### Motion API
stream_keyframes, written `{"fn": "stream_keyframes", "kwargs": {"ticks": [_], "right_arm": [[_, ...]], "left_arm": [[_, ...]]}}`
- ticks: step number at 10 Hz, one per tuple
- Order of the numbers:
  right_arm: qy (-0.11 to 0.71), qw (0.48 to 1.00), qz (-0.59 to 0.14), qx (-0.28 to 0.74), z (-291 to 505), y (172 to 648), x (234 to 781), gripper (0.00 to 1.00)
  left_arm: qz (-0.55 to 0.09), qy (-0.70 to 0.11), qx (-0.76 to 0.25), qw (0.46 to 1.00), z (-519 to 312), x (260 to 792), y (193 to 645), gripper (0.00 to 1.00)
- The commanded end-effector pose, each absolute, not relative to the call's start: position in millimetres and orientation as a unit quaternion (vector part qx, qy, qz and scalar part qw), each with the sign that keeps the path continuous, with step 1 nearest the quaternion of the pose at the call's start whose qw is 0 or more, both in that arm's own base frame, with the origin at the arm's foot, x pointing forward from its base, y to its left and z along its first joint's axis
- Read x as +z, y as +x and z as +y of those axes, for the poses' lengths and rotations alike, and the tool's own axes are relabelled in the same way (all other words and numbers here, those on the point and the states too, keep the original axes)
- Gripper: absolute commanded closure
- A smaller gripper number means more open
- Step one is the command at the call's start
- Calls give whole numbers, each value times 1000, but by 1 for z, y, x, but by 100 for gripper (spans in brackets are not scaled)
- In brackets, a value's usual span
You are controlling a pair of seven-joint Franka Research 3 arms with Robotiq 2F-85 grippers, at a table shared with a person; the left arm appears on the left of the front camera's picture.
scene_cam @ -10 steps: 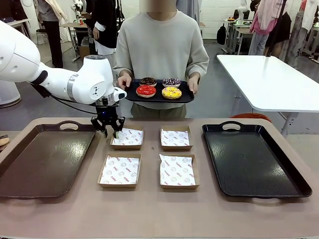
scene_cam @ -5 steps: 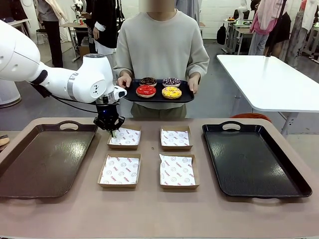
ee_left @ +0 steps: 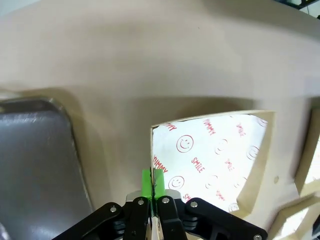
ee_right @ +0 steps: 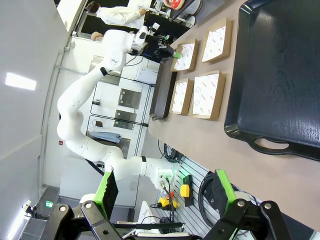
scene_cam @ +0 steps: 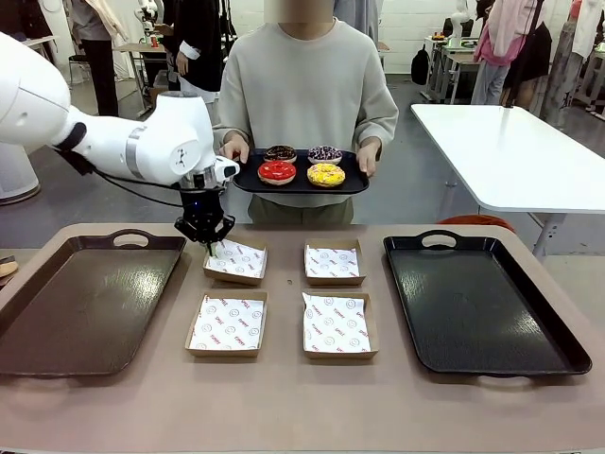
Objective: Individually package the donuts and arrange them on the tray.
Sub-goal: Pick up one Paper togo box.
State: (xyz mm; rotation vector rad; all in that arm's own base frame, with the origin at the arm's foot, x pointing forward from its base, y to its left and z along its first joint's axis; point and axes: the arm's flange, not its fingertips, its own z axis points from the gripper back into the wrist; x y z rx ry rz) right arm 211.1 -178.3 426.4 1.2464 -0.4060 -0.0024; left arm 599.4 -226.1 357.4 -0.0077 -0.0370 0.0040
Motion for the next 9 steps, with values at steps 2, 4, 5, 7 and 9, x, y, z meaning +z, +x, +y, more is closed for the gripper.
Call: {"fn": "stream_keyframes", "kwargs": {"ticks": [2,4,5,7,9], "right_arm": [[582,790,-194,6,-179,210,425,0],[582,790,-194,6,-179,210,425,0],[582,790,-194,6,-179,210,425,0],[582,790,-194,6,-179,210,425,0],[582,790,-194,6,-179,210,425,0]], "left_arm": [[-10,-16,17,1000,-237,437,583,100],[-27,-23,12,999,-245,477,573,100],[-35,-23,10,999,-251,498,569,100],[-46,-28,11,998,-259,524,563,100],[-49,-27,-4,998,-255,521,564,100]]}}
